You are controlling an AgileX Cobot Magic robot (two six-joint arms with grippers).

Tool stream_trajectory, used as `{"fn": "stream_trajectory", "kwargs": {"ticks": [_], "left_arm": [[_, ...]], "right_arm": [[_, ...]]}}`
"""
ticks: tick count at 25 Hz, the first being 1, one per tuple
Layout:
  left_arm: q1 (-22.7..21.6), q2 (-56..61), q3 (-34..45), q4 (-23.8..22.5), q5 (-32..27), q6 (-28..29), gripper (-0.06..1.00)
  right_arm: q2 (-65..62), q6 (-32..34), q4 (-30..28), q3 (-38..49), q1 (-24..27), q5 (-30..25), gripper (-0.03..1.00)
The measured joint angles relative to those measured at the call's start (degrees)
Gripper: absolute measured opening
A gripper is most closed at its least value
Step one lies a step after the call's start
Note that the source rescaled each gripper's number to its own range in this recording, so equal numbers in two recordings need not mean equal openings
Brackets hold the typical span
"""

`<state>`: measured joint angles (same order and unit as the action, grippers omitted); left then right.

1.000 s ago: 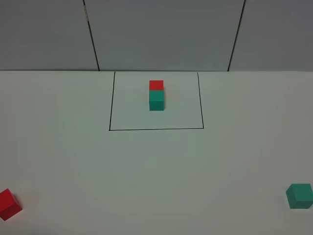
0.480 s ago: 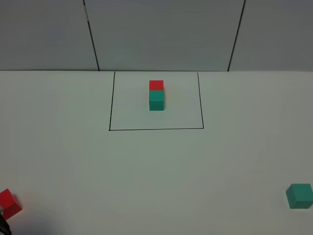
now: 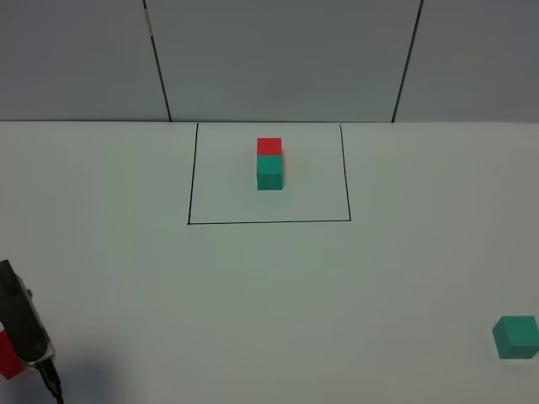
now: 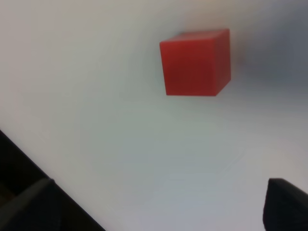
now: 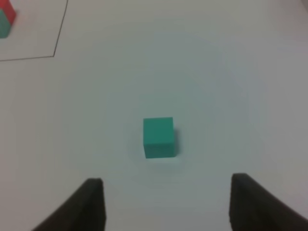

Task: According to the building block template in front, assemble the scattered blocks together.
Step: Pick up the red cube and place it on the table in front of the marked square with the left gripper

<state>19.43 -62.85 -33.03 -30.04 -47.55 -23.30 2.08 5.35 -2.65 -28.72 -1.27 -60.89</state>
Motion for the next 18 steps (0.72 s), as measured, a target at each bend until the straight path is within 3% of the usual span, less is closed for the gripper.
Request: {"fn": "stream_trajectory", "kwargs": {"ticks": [12,18], "left_arm": [[0.0,-11.04,0.0,-3.1,2.38,0.05,0.89],[-4.21,-11.87,-0.04,-3.1,4.52,-0.01,0.89]], "right_arm": [[0.0,0.0,0.0,0.0,0.0,0.0,0.39],[0.0,0.0,0.0,0.0,0.0,0.0,0.39]]}}
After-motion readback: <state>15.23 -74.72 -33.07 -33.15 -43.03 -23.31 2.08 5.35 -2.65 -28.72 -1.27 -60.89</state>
